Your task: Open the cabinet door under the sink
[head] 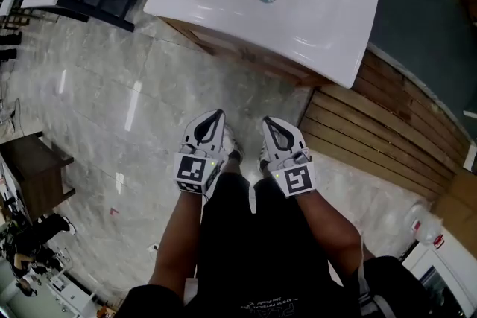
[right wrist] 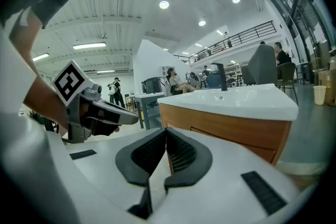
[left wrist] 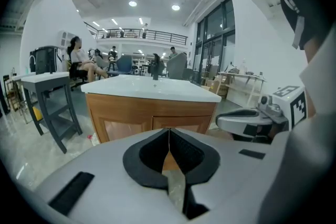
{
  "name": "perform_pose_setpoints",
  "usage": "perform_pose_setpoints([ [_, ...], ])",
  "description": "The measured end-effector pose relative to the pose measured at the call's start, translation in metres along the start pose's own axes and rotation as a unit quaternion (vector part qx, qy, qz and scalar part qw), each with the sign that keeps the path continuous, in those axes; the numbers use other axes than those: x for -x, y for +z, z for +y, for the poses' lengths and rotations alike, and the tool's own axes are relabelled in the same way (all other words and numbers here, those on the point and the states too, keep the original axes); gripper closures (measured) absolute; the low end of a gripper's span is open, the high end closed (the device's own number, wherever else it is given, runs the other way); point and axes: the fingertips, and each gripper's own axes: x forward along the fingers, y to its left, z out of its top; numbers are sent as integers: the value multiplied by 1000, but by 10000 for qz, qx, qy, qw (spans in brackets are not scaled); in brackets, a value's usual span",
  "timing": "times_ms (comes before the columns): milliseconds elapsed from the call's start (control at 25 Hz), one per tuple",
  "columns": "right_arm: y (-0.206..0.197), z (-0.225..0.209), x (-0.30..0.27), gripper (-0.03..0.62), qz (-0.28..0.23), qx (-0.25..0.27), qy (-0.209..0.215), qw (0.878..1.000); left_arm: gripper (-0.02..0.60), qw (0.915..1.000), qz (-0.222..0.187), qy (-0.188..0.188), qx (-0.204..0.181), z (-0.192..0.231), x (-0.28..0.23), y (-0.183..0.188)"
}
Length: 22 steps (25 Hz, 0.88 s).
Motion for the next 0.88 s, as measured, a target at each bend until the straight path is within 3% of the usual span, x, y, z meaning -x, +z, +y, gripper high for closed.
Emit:
perform_pose_setpoints([
  [200, -39, -21, -15, 572, 139, -246, -410, 9988, 558, 9988, 358, -154, 306, 22, -54, -27],
  [400, -68, -46, -34, 572, 169, -389, -773, 9961, 558, 9971, 701, -123, 278, 45, -100, -55],
  [680, -115, -63, -64, 572, 216, -486, -837, 9951, 558, 9961, 691, 63, 554, 73, -160, -84],
  [880, -140, -60, -85, 572, 302, -572, -843, 9943, 469, 9955, 797, 40, 515, 90, -196, -100],
])
